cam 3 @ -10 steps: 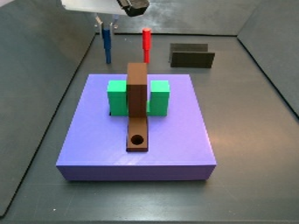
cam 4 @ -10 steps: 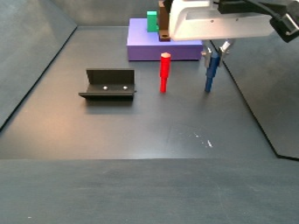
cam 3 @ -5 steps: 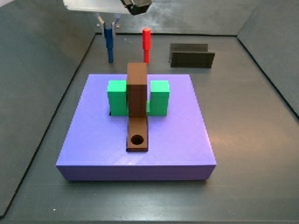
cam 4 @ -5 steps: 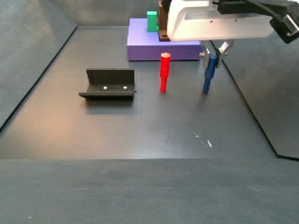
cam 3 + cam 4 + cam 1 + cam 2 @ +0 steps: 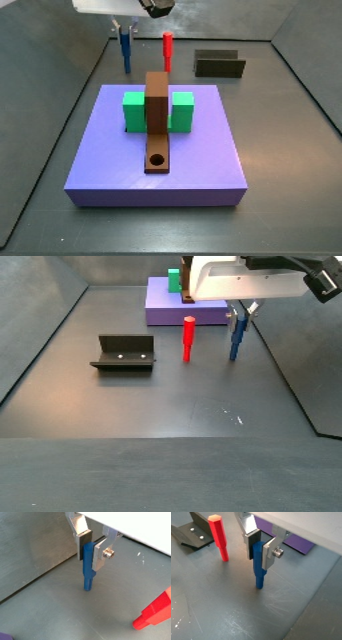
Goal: Pick up the blue object. Move up. Move to above the board. Insert the blue object.
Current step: Pick up the blue object, then move up, then move to above the board.
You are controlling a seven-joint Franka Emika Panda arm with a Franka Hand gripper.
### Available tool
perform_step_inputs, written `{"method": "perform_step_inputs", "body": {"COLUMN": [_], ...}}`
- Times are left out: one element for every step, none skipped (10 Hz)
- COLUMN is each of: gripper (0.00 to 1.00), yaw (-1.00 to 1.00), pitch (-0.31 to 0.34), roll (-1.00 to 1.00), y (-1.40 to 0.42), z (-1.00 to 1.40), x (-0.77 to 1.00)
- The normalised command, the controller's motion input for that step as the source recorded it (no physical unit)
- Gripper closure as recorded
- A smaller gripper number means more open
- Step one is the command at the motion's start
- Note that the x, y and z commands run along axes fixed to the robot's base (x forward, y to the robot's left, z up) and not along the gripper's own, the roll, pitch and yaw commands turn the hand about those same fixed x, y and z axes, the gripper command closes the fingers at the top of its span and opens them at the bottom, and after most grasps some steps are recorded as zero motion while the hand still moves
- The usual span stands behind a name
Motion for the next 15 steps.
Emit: {"method": "perform_step_inputs", "body": {"gripper": [1.0, 1.0, 1.0, 1.0, 1.0, 1.0, 1.0, 1.0, 1.0, 1.0, 1.0, 1.0, 1.0, 1.0, 1.0], "yaw": [0.0, 0.0, 0.0, 0.04, 0.03, 0.0, -0.01, 0.0, 0.0, 0.01, 0.01, 0.0, -0.15, -0.14, -0.06], "pitch": [0.0, 0.0, 0.0, 0.014, 0.022, 0.0, 0.041, 0.037, 0.015, 0.066, 0.086, 0.058, 0.104, 0.119, 0.168], "roll": [0.0, 0.0, 0.0, -0.01, 0.01, 0.0, 0.01, 0.02, 0.03, 0.01, 0.01, 0.02, 0.13, 0.13, 0.14], "y": [0.0, 0.0, 0.0, -0.02, 0.0, 0.0, 0.0, 0.0, 0.0, 0.0, 0.0, 0.0, -1.4, -1.4, -1.4], "z": [0.0, 0.0, 0.83, 0.76, 0.42, 1.4, 1.4, 1.4, 1.4, 0.98, 0.51, 0.26, 0.25, 0.23, 0.22], "x": [0.0, 0.0, 0.0, 0.03, 0.02, 0.0, -0.03, -0.06, -0.01, 0.04, 0.03, 0.04, 0.62, 0.61, 0.65]}}
